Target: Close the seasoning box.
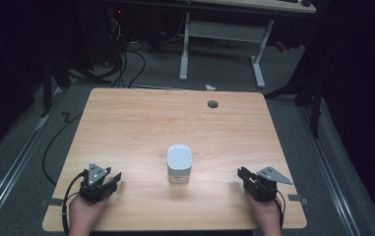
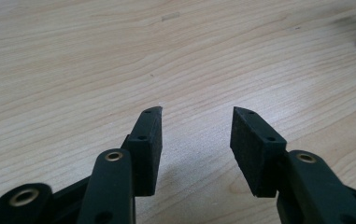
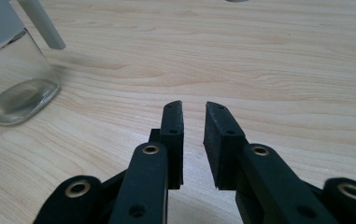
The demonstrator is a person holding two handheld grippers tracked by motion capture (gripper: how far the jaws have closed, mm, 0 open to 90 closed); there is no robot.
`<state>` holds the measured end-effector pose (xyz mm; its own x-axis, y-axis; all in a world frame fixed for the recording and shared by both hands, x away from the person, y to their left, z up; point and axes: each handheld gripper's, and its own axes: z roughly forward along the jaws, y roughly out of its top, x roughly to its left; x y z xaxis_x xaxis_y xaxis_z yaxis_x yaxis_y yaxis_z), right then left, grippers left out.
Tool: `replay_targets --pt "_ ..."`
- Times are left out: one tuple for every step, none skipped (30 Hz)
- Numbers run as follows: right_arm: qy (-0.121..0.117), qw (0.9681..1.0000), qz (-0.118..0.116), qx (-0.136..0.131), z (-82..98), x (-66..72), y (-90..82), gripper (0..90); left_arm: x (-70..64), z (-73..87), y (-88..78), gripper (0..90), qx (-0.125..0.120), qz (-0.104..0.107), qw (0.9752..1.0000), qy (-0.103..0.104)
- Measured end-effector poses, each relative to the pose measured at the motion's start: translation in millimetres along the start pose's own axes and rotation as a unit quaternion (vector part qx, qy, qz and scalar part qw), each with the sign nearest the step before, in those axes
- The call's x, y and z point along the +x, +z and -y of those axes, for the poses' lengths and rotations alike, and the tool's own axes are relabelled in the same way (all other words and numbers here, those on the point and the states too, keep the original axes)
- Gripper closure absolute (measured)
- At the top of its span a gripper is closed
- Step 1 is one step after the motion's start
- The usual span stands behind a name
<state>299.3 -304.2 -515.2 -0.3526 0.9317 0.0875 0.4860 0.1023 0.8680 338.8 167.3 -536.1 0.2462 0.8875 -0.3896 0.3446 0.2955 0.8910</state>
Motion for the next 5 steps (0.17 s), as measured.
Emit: replay_targets --pt "-0.002 1.0 0.0 0.001 0.2 0.6 0.4 78.0 0.0 0.0 0.0 54.2 0.0 0.0 1.0 0.0" --pt "-0.002 1.0 -0.001 0.002 0.6 1.7 0.8 78.0 0.5 -0.5 0.4 54.2 -0.001 0.0 1.0 -0.003" --pt "-0.002 1.0 -0.001 0.003 1.0 2.5 0.9 77.9 0.3 -0.7 0.5 54.3 -0.002 0.0 1.0 -0.003" --pt "-0.003 1.0 -0.003 0.004 1.3 3.0 1.3 77.6 -0.4 -0.9 0.6 54.3 -0.003 0.001 1.0 -0.005" --pt "-0.003 1.0 -0.003 0.004 1.3 3.0 1.3 77.6 -0.4 -0.9 0.6 54.3 -0.003 0.001 1.0 -0.005"
